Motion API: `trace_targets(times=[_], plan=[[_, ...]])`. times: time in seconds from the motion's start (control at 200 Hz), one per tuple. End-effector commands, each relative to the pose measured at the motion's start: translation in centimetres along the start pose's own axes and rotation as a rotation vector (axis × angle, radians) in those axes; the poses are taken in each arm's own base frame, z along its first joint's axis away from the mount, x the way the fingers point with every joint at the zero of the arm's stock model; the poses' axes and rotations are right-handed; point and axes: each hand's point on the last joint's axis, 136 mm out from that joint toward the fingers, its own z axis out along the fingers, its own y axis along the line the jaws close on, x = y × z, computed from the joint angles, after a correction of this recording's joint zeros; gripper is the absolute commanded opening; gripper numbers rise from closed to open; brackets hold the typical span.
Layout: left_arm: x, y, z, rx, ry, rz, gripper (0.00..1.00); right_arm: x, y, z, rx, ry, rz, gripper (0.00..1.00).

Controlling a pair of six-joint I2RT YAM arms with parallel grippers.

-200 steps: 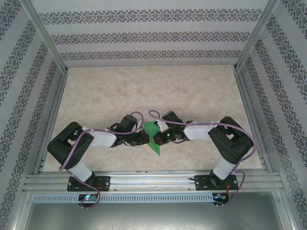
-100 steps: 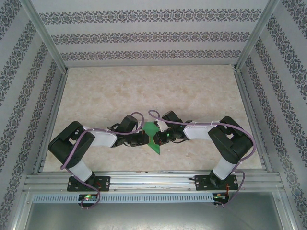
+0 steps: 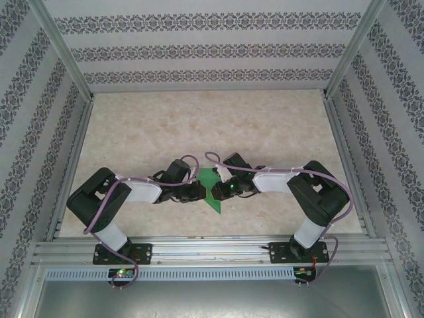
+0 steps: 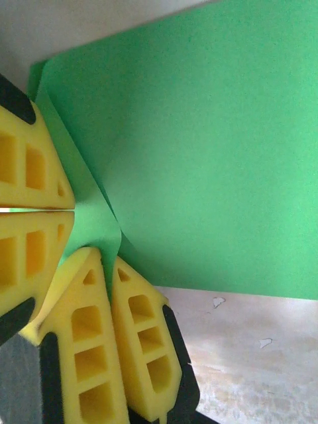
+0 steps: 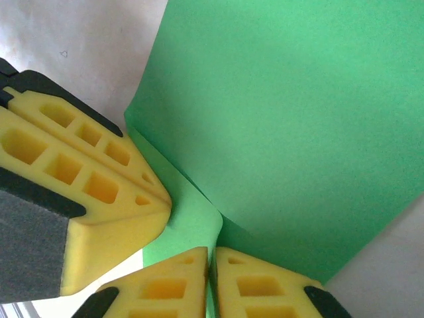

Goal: Fold a paper plane with a square sheet of paper (fold left side to right side)
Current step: Third fold the triangle at the center of the table.

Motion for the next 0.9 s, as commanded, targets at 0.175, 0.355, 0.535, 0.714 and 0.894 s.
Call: trace_targets(times=[0.175,0.355,0.535,0.714,0.894], plan=[[2.1,3.6,0.6,-0.138,0.063,-0.059,0.1,-1.1,-0.2,-2.1,0.055,-0.044,0.01,0.27],[2.2,3.8,0.8,-0.14,0.068,-0.067,0.1,-1.3,-0.3,-3.7,0.074,-0.084,0.026,0.36],[2.2,3.8,0.8,-0.141,0.067,-0.072,0.1,-0.2,1.5,-5.7,0.001,-0.091,0.057,0.27],[2.1,3.8,0.9,-0.14,0.066,-0.076,0.1,2.0,4.4,-6.0,-0.146,-0.046,0.137,0.02],[2.0,3.6,0.9,-0.136,0.066,-0.075,0.1,4.0,5.6,-4.3,-0.161,0.026,0.169,0.0]])
